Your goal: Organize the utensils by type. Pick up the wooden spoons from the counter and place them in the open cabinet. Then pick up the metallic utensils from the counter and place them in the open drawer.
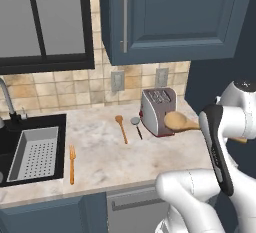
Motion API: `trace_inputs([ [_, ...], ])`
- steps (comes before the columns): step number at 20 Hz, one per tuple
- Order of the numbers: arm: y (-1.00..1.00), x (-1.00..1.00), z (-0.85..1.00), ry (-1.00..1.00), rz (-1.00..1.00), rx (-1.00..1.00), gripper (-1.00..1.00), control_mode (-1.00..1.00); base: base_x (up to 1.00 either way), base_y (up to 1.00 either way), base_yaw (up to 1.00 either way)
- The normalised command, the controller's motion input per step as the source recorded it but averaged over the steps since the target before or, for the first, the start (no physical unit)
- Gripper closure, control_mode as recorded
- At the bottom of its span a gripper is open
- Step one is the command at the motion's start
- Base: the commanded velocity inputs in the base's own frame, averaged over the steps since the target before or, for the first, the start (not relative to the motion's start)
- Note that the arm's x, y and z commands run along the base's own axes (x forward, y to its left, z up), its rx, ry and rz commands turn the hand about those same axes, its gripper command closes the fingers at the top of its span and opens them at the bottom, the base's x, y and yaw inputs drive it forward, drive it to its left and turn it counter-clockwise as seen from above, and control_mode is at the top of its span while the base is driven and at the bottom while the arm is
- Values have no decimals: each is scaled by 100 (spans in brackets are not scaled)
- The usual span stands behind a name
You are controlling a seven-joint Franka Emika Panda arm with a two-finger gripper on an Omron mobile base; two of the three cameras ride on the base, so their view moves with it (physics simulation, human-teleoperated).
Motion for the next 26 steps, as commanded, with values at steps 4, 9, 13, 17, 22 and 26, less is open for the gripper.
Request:
trace_inputs([
  [4,0,-1,0,0,0,0,100,100,-20,0,0],
  [9,0,0,0,0,0,0,100,100,-65,0,0],
  [13,0,0,0,0,0,0,100,100,-75,0,0],
  [17,0,0,0,0,0,0,100,100,-70,0,0],
  [22,0,0,0,0,0,0,100,100,-46,0,26],
  [26,0,0,0,0,0,0,100,100,-23,0,82],
])
